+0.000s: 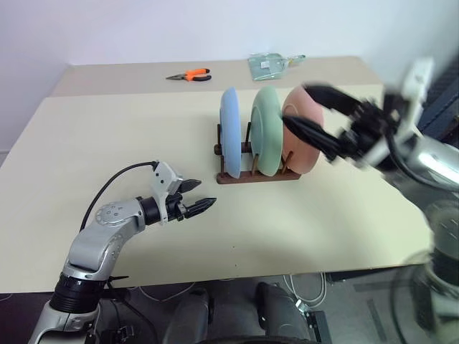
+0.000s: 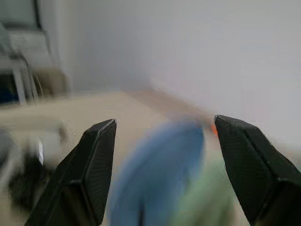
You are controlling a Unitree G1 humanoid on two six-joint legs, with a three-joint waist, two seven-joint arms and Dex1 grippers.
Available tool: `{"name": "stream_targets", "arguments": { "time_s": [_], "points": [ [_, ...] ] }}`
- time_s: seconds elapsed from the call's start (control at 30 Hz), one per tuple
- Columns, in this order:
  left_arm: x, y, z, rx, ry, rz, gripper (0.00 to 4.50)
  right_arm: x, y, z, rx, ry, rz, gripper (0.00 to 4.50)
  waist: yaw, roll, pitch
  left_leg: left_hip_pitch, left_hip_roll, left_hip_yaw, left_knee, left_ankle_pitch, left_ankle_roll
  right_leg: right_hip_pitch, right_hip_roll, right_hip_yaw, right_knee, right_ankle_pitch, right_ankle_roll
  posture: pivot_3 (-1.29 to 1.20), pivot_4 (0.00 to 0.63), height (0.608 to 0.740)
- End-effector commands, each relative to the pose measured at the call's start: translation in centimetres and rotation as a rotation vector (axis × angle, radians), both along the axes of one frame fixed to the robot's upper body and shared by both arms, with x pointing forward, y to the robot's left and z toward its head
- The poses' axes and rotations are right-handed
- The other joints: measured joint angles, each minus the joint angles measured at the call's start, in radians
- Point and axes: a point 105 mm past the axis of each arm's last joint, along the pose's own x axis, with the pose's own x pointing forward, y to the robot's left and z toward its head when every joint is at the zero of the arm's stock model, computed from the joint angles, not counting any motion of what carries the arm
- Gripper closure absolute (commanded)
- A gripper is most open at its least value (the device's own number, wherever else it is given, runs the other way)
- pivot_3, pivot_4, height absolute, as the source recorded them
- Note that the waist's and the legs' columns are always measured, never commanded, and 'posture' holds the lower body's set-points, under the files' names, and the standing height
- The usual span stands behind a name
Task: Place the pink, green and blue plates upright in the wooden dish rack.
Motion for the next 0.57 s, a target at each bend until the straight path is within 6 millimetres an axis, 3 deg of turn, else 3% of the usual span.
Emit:
{"name": "stream_targets", "arguments": {
  "time_s": [0.03,0.17,0.27,0.57],
  "points": [
    [0.6,3.4,-0.2,0.062,-0.035,0.099,0.96,-1.2,-3.1,-2.0,-0.106,0.047,-0.074,1.13,-0.002,0.001,0.0,0.0,0.0,0.002,0.0,0.0,0.001,-0.001,0.0,0.001,-0.001,0.0,0.0,0.0,0.15,0.74],
    [0.7,7.1,-1.2,0.141,-0.047,0.182,0.96,0.1,-6.7,-6.2,-0.147,0.125,-0.231,1.13,-0.014,0.001,0.0,0.001,0.001,0.005,0.0,-0.001,0.001,-0.001,-0.001,0.001,-0.001,0.001,-0.001,0.0,0.15,0.74],
    [0.7,8.1,-1.0,0.134,-0.063,0.214,0.96,1.3,-7.9,-7.7,-0.149,0.134,-0.283,1.13,-0.013,0.001,0.001,0.0,0.001,0.004,0.0,-0.001,0.001,-0.001,-0.002,0.001,-0.003,0.001,-0.001,0.0,0.15,0.74],
    [-0.4,7.2,-1.2,0.094,-0.076,0.237,0.96,2.9,-8.6,-11.4,-0.219,0.174,-0.284,1.13,-0.006,0.002,0.001,-0.001,0.0,0.003,-0.001,-0.002,0.002,-0.001,-0.002,0.001,-0.005,0.004,-0.004,0.0,0.15,0.74]
  ]
}}
